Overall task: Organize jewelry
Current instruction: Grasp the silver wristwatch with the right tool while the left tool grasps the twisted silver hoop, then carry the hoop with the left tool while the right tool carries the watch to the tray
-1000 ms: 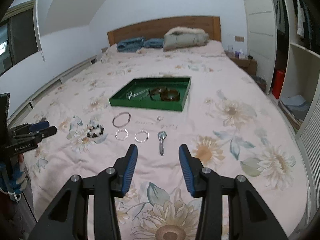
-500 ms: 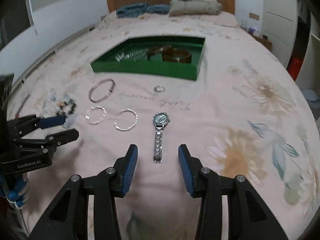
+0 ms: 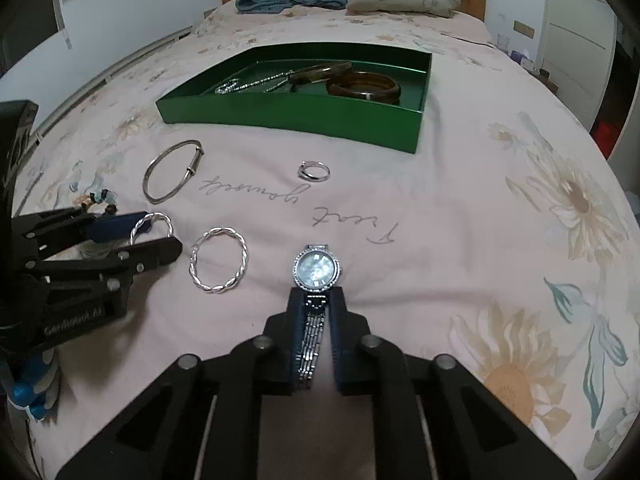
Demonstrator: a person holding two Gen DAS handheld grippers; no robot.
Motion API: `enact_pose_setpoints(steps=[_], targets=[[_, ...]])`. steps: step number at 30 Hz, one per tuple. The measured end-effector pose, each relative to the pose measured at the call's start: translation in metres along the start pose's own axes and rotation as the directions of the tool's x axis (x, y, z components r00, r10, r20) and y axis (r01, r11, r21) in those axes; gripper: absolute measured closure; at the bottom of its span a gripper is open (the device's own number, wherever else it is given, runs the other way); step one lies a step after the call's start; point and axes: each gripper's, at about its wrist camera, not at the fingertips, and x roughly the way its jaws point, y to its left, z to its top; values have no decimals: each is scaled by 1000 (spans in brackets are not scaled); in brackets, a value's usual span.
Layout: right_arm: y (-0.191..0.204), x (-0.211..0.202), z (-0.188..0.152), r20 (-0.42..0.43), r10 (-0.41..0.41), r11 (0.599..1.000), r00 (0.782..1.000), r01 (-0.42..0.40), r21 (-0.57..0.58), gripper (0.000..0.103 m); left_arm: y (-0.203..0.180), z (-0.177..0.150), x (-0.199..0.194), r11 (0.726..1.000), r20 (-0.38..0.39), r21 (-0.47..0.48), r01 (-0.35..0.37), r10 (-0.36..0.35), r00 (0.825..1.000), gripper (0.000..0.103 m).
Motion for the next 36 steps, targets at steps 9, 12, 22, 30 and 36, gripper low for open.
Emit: enact_pose_setpoints(steps=[9, 12, 22, 30, 36], targets=[[-2, -45, -19, 71, 18, 998, 997, -22, 66, 92, 3, -14, -47, 999, 52, -43, 27, -25, 998, 65], [2, -68, -24, 98, 9, 997, 995, -16, 71, 92, 5, -18, -70, 998, 80, -53, 34, -30, 996, 65], [16, -153, -16, 219, -26, 998, 975, 12, 66, 92, 24, -6, -151, 995, 211, -92, 47, -27, 977, 65], [23, -216, 27, 329, -58, 998, 942, 48, 40, 92, 38, 41, -205, 996, 307, -88, 29, 0, 952, 65], [15, -262, 101, 433, -109, 994, 895, 93, 59, 92, 50, 119, -239, 995, 366, -101, -8, 44, 930, 65]])
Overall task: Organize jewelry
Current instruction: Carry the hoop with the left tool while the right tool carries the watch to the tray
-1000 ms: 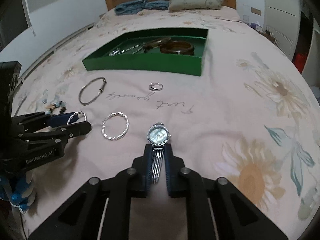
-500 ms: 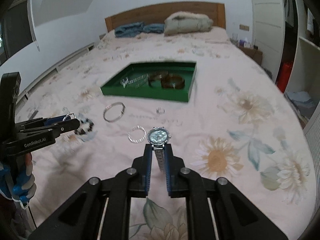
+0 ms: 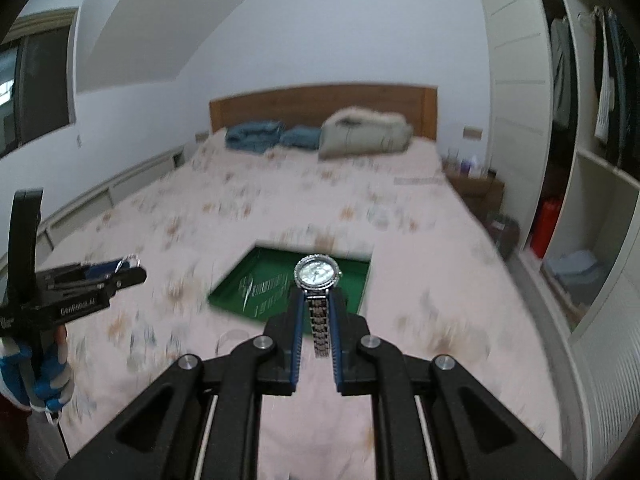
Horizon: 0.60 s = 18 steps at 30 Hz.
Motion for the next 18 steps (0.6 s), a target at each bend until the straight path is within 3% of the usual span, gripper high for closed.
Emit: enact_pose_setpoints(steps=[3, 8, 12, 18], targets=[[-1, 7, 46, 55, -17, 1000, 998, 17, -2, 92, 2, 40, 11, 1000, 31, 2, -10, 10, 999, 65], [-1, 51, 74, 63, -18, 1000, 998, 19, -7, 92, 4, 52, 70, 1000, -8, 11, -23, 23, 1000, 65], [-4, 123, 55, -13, 13, 1000, 1000, -13, -10, 92, 4, 30, 145, 999, -105, 33, -36, 40, 994, 65], [3, 237, -5, -171, 112, 994, 979, -111, 16, 92, 7, -19, 258, 998, -266, 35, -43, 50, 963, 65]])
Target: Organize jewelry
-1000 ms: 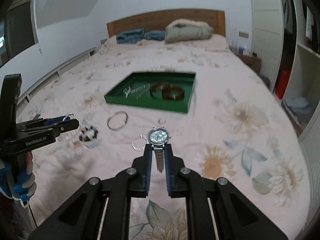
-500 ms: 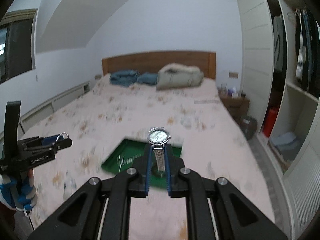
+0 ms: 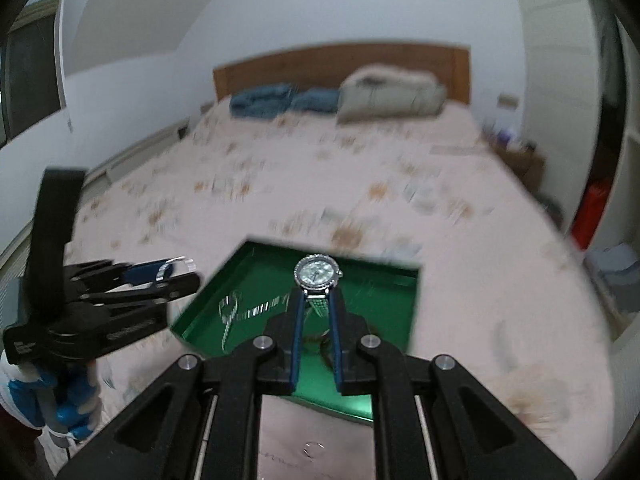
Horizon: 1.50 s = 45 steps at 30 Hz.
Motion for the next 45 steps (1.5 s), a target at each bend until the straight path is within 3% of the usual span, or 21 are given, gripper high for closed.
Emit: enact_pose_setpoints(steps=[4, 8, 12, 19, 21, 23, 25, 31, 36, 45], targets=[[0, 65, -35, -105, 56, 998, 993, -53, 33, 92, 3, -14, 51, 1000, -66, -14, 0, -1, 998, 65], [-1, 100, -62, -175, 87, 996, 981, -80, 44, 92, 7, -26, 73, 1000, -90, -15, 4, -6, 996, 65], [7, 115, -71, -200, 95, 996, 975, -92, 23, 92, 6, -30, 77, 1000, -74, 17, -25, 26, 997, 65], [8, 119, -72, -230, 36, 999, 972, -44, -27, 91, 4, -33, 76, 997, -65, 47, -68, 71, 995, 63], [3, 113, -70, -227, 28, 999, 973, -33, -19, 90, 6, -33, 70, 997, -61, 38, -63, 65, 996, 61], [0, 106, -67, -219, 18, 1000, 976, -21, -12, 90, 6, -32, 60, 998, -47, 25, -66, 67, 997, 50], [-3, 94, -64, -205, 10, 1000, 979, -11, -4, 87, 7, -32, 45, 998, -28, 7, -61, 61, 998, 47], [-2, 38, -60, -139, -16, 1000, 990, 17, 10, 83, 3, -42, -17, 997, 50, -8, -82, 82, 995, 44], [9, -21, -68, -73, -18, 1000, 997, 19, 3, 82, -7, -71, -93, 992, 165, -3, -124, 123, 979, 38], [27, -121, -100, 18, -18, 999, 1000, 17, 30, 81, -13, -139, -182, 991, 226, -48, -124, 131, 965, 37]])
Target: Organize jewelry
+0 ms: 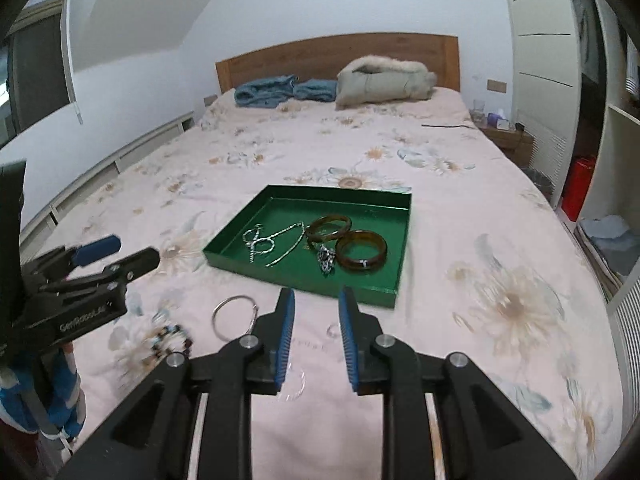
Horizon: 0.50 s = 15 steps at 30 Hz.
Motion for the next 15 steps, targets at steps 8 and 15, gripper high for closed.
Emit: enact_pose_setpoints(steps=[8, 15], targets=[[8, -67, -30, 46, -15, 1000, 999, 15, 13, 81, 1, -36, -72, 1000, 62, -7, -7, 7, 998, 37], [18, -113, -49, 93, -24, 1000, 995, 24, 3, 79, -1, -51, -116, 1000, 121, -7, -10, 11, 993, 37]])
